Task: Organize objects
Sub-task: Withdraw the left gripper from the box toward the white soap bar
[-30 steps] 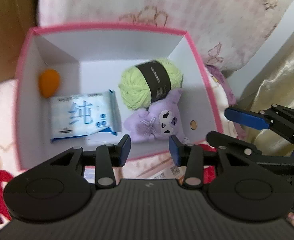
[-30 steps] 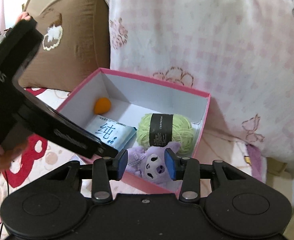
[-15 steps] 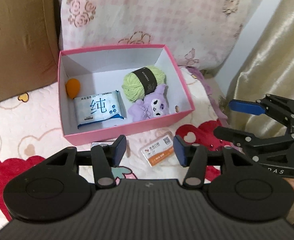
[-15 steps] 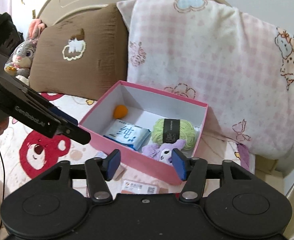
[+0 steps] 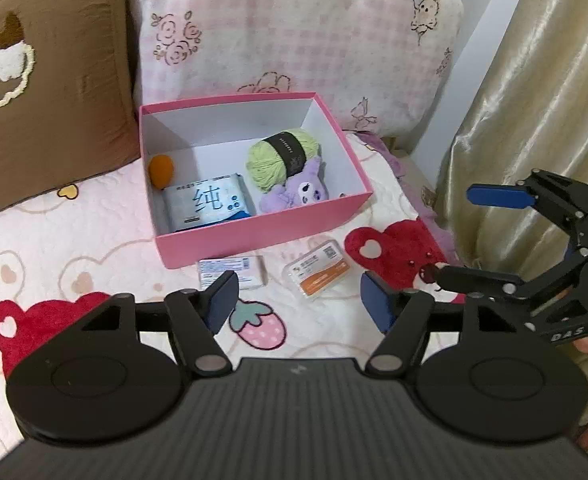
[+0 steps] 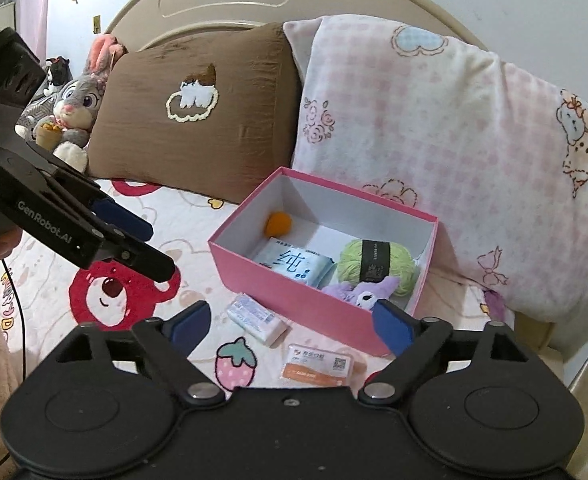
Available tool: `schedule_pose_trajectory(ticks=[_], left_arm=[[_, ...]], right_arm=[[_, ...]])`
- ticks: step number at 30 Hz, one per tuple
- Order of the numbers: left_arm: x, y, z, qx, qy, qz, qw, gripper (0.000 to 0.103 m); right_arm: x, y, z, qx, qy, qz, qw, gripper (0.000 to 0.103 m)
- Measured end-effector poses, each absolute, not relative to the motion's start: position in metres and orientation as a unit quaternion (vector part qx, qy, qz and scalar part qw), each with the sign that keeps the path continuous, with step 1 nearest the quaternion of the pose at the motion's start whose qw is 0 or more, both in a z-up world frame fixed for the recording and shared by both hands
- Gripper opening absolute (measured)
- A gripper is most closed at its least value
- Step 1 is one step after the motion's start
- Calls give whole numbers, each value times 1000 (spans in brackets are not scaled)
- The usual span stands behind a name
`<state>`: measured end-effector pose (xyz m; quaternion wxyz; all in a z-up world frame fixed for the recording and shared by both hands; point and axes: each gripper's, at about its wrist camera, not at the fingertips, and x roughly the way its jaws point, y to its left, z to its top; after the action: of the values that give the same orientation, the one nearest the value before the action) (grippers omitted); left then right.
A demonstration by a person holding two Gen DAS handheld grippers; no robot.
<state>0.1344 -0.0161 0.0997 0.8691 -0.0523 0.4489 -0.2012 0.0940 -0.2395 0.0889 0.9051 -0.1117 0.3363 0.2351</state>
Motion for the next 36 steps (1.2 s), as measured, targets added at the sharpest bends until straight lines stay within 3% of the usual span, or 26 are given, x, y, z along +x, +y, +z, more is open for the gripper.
schedule_pose_trajectory(ticks=[6, 9, 13, 36], left_arm=[[121, -4, 90, -56, 446, -203, 870, 72], [118, 2, 84, -59, 434, -204, 875, 78], [119, 8, 74, -61, 420, -202, 882, 94], [150, 30, -40, -133, 405, -207, 881, 94]], right_arm=[[81, -228, 83, -120, 341, 231, 903, 93], [77, -223, 81, -119, 339, 234, 903, 93], [74, -215, 72, -119, 337, 253, 899, 93], [103, -158, -45, -153, 330, 267, 892, 93]])
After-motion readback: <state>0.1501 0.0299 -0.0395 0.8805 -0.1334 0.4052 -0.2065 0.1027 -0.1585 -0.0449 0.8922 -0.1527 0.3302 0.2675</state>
